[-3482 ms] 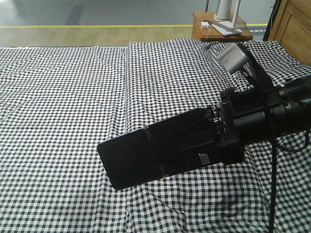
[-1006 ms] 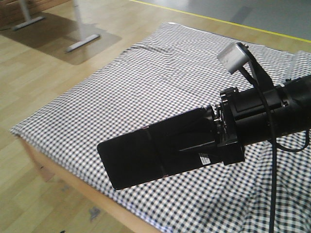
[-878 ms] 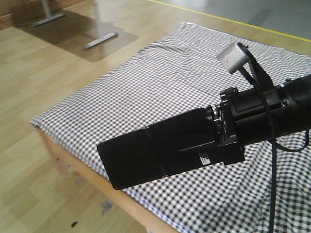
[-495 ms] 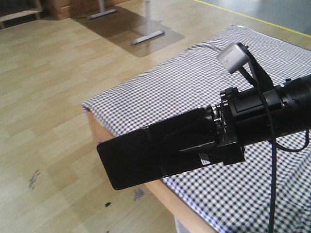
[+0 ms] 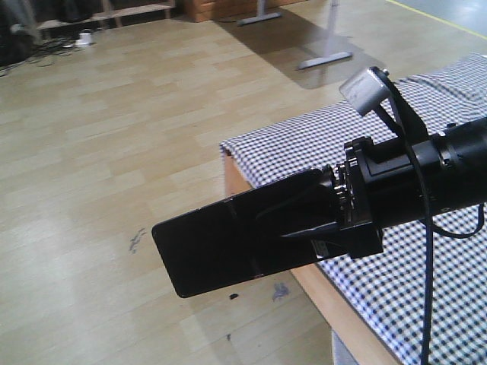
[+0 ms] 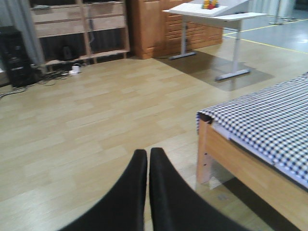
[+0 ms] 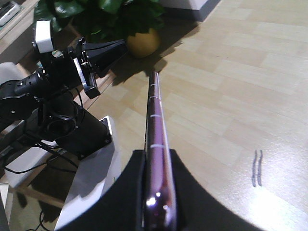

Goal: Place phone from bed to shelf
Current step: 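Drive the base away from the bed toward the wooden shelf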

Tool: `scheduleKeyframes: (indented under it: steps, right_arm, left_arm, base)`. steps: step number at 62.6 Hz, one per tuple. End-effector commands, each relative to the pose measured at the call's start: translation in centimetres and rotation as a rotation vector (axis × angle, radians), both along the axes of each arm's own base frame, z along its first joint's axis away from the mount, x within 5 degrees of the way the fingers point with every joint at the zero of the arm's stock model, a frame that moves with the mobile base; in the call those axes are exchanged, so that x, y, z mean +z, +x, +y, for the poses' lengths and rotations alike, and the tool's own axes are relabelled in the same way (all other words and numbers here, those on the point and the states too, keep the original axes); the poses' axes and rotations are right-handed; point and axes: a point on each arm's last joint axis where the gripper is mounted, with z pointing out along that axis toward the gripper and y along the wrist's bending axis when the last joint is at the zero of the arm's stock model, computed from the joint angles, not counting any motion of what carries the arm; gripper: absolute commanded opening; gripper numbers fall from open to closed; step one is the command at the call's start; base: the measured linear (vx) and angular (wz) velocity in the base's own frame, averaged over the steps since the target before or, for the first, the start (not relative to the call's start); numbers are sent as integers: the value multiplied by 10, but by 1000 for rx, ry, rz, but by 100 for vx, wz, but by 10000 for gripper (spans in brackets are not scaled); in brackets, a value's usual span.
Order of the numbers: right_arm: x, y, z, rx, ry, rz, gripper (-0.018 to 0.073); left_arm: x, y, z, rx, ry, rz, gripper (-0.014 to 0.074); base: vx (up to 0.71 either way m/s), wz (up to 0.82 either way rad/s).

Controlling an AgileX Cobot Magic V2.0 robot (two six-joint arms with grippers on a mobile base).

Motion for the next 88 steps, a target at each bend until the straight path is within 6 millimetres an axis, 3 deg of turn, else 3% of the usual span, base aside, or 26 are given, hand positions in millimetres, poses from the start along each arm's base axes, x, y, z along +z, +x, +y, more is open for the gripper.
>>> scheduleKeyframes:
  steps: [1,41,88]
  right_arm:
    - [20,-12,2,57,93,0,-2]
    - [20,-12,2,57,91,-1,-2]
    - [20,-12,2,57,91,-1,-2]
  left_arm:
    - [4,0,0,3,-5,-71,1]
    - [4,0,0,3,-5,-71,1]
    - [4,0,0,3,-5,-71,1]
  base:
    - [-12,46]
    - [-10,38]
    - [1,9]
